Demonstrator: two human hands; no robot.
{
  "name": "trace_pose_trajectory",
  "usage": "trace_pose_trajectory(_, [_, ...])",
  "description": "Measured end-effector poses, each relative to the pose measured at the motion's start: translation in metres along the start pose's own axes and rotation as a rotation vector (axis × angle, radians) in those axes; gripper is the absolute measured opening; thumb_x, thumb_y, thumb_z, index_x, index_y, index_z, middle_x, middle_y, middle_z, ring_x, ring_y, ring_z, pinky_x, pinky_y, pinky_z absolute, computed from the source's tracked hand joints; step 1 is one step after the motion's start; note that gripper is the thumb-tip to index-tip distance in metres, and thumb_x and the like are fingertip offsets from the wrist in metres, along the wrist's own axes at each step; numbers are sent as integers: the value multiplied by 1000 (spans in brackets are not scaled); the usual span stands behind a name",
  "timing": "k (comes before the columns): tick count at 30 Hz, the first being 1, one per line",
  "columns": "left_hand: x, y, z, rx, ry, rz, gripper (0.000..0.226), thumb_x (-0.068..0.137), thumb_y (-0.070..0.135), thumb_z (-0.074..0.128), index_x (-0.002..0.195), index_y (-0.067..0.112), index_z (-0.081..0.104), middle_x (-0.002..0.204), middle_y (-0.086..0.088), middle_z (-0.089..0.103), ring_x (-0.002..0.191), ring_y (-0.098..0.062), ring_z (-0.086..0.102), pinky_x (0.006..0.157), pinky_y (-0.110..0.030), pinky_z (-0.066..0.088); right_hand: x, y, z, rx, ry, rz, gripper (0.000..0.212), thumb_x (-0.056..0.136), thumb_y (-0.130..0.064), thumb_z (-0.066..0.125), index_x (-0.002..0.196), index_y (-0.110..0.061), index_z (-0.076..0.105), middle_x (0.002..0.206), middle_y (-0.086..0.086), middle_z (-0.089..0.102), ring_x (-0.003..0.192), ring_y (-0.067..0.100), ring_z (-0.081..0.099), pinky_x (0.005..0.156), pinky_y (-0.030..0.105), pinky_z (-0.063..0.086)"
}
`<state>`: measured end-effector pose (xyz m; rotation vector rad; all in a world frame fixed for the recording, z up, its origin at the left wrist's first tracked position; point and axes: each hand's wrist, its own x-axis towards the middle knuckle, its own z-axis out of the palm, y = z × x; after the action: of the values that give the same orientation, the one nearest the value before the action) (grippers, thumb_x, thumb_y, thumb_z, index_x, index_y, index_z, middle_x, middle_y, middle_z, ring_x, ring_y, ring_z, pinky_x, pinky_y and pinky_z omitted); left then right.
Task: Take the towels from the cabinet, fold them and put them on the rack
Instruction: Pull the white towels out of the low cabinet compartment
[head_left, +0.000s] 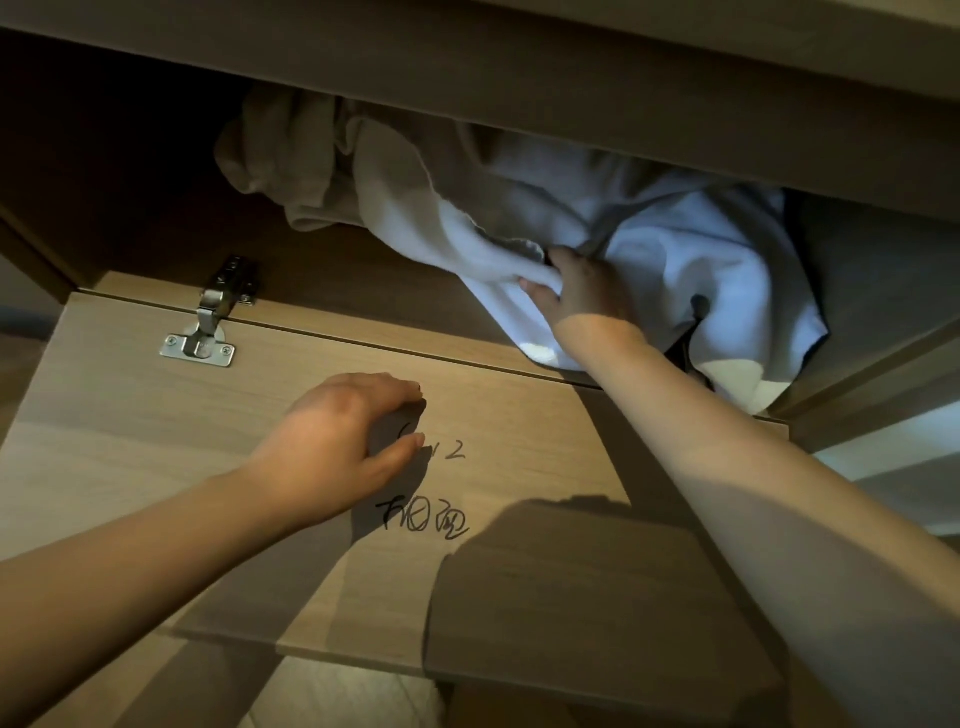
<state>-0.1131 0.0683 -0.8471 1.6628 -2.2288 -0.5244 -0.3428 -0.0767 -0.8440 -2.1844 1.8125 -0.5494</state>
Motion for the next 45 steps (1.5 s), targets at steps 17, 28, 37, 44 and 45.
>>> trace_pose_trajectory(17, [-1, -6, 1, -53, -25, -9, 52, 87, 51, 58, 134, 29, 55, 139, 10, 54, 133, -2, 41, 103, -18, 28, 22, 11, -12, -263, 12, 38, 129, 66, -75, 69, 156, -28, -12, 165, 12, -9, 150, 40, 5, 111, 62, 26])
trace_pose_trajectory(28, [0, -3, 0, -36, -29, -9, 57, 87, 58, 47, 136, 29, 53, 140, 10, 53, 134, -3, 40, 106, -22, 31, 29, 21, 6, -104, 139, -32, 83, 85, -47, 67, 154, -30, 25, 150, 9, 38, 132, 32, 44, 95, 49, 45])
trace_pose_trajectory(37, [22, -4, -11, -167, -42, -125, 59, 83, 60, 51, 134, 30, 51, 127, 11, 60, 102, 3, 53, 77, -10, 38, 16, 22, 0, 199, 9, 68, 48, 89, -28, 59, 136, -30, 51, 128, 1, 62, 119, 27, 57, 97, 42, 46])
trace_pose_trajectory(44, [45, 10, -25, 71, 159, 77, 71, 80, 56, 56, 140, 21, 44, 133, -4, 46, 110, -18, 47, 90, -28, 39, -57, 11, -12, 330, -94, -10, 37, 84, -32, 65, 121, -36, 61, 96, -14, 69, 91, 4, 64, 70, 18, 47])
trace_pose_trajectory(45, [45, 14, -24, 98, 195, 120, 72, 80, 56, 57, 140, 19, 45, 130, -6, 46, 113, -22, 46, 93, -31, 39, -68, 11, -16, 319, -86, -45, 34, 84, -30, 67, 118, -33, 65, 94, -14, 70, 90, 4, 65, 70, 21, 46])
